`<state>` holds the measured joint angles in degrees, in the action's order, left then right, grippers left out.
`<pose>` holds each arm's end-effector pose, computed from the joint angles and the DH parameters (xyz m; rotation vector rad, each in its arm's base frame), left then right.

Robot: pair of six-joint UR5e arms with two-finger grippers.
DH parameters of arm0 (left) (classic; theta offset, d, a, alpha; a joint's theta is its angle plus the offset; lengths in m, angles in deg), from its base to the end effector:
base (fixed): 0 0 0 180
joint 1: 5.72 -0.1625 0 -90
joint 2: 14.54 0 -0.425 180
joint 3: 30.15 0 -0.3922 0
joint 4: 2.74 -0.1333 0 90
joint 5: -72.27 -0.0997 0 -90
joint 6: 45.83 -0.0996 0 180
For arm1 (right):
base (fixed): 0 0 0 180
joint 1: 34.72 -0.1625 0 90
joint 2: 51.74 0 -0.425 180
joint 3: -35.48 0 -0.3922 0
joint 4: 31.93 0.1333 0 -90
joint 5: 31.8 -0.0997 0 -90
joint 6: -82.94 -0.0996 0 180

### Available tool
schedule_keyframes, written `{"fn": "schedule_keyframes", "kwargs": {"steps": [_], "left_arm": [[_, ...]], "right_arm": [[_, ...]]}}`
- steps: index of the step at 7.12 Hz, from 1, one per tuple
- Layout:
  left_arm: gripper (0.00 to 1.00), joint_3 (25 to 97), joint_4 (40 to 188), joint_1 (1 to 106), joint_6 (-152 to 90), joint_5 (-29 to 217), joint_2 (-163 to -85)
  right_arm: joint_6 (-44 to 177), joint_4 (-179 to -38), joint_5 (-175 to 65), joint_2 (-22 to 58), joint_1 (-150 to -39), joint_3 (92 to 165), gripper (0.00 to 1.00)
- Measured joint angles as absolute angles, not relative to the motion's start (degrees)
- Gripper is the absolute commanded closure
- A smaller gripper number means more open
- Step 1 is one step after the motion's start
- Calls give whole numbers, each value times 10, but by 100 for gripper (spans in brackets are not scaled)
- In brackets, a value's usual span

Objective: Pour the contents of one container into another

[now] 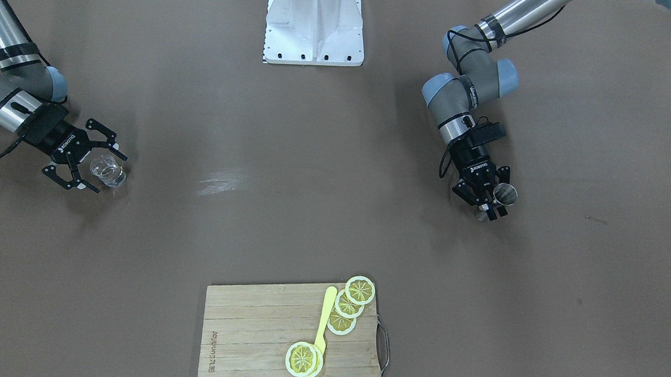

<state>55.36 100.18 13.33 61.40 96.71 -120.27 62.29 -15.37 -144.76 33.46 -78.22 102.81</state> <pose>0.5013 -0.4101 0.4919 1.1647 0.3666 -0.7959 -0.2997 -0.4146 0.6088 1.1168 -1.1291 -0.6636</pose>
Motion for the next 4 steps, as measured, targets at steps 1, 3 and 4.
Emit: {"fn": "schedule_keyframes", "kwargs": {"steps": [1,3,4], "left_arm": [[100,557,1002,134,612,967,-1203],[100,592,1009,145,556,969,-1201],[100,609,1036,155,511,970,-1201]], "right_arm": [[623,-154,-1447,335,-782,1028,21],[623,-154,-1447,335,-781,1028,29],[623,-154,-1447,335,-781,1028,32]]}}
